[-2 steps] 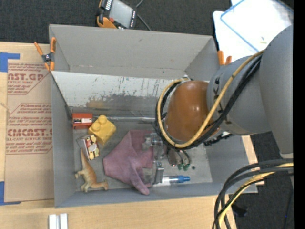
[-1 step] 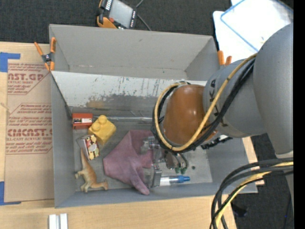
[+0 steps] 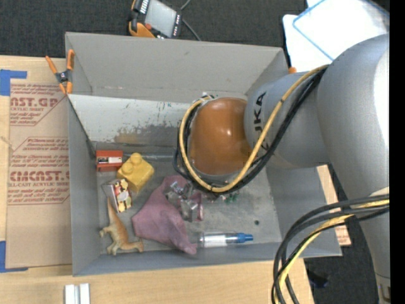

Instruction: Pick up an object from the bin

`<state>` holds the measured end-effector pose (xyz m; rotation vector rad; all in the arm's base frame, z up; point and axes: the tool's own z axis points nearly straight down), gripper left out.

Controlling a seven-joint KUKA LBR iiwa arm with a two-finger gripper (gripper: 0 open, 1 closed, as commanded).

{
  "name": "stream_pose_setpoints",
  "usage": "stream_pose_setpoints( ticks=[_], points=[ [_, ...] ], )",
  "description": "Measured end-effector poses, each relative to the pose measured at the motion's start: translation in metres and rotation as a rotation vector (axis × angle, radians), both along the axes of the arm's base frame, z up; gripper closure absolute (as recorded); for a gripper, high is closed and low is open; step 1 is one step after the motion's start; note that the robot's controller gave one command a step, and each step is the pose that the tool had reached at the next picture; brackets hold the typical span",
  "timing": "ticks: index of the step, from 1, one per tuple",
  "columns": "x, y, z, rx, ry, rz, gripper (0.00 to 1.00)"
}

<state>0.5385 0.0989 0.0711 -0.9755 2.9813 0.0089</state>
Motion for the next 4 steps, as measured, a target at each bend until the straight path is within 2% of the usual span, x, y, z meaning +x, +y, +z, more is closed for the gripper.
stream_pose_setpoints(
  ticks=[1,2,3,4],
  points=[
    [0.0,0.0,0.0,0.0,0.0,0.0,1.0],
    [-0.0007,-0.0073,-0.0012,0.002,0.001,-0.007,0.0],
    [0.0008,-0.0065,-0.0002,0.004,-0.005,-0.008,1.0],
    [0.0008,-0.0065,-0.0002,0.004,-0.005,-0.008,1.0]
  ],
)
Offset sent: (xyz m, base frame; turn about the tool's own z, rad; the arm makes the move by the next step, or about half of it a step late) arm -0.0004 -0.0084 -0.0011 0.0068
